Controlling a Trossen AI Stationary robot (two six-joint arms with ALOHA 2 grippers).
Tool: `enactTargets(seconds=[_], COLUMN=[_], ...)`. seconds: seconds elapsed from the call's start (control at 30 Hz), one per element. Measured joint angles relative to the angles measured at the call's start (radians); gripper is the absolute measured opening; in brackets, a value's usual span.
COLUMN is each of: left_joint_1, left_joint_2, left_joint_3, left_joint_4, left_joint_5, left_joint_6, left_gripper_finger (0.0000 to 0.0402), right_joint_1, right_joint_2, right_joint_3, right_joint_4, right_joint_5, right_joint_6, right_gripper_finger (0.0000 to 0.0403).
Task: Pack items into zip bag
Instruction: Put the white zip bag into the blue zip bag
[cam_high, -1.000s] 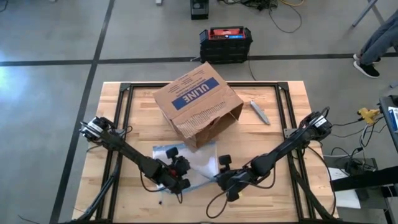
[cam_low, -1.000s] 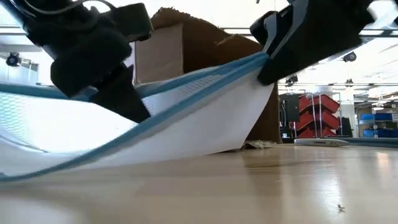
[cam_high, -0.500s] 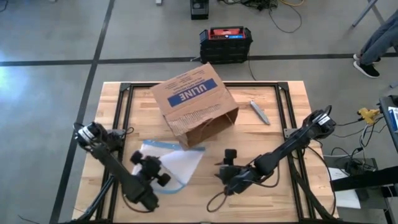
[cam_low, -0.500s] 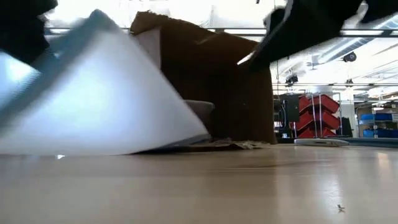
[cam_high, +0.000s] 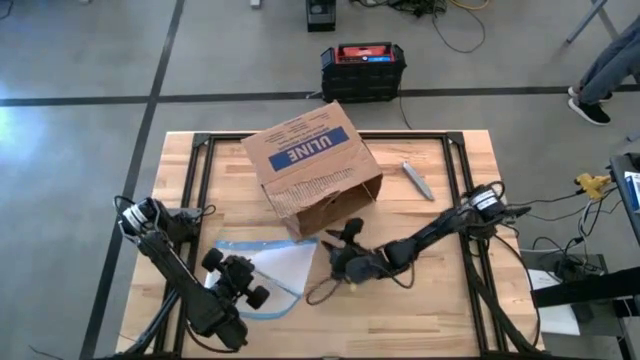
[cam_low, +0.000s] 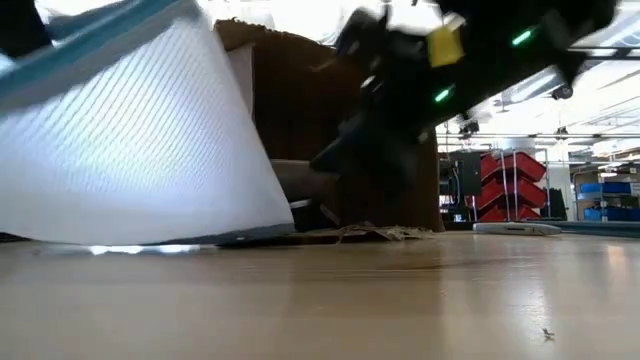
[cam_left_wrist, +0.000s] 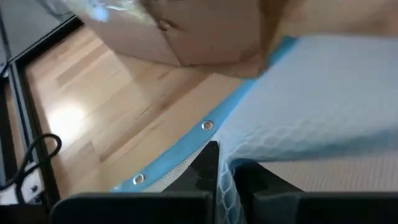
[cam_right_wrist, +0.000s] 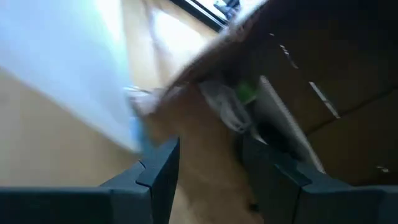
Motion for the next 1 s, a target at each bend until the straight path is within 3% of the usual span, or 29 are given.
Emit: enactTargets(seconds=[0.27, 0.63, 0.83, 0.93, 1.0], left_joint_1=[-0.005, -0.007, 0.001, 0.006, 0.007], left_joint_2=[0.000, 0.000, 0.000, 0.000, 0.000], left_joint_3=[0.043, 0.030, 0.030, 0.030, 0.030], left_joint_4=[0.001, 0.057, 0.101, 0.137, 0.176], left_joint_5=[0.192, 0.119, 0.078, 0.084, 0.085], left_joint_6=[0.198, 0.279, 0.332, 0.364, 0.415], left_gripper_finger=[0.0000, 0.0000, 0.0000, 0.0000, 0.0000], right_joint_1=[-0.122, -0.239, -0.303, -0.320, -0.321], right_joint_2=[0.030, 0.029, 0.029, 0.029, 0.029], right_joint_3=[0.057, 0.102, 0.104, 0.104, 0.104], right_joint_4=[0.084, 0.063, -0.031, -0.022, -0.023], right_joint_5=[-0.026, -0.211, -0.247, -0.234, -0.249], right_joint_6=[-0.190, -0.314, -0.249, -0.171, -0.150], right_gripper_finger=[0.0143, 0.0130, 0.0131, 0.0103, 0.0060])
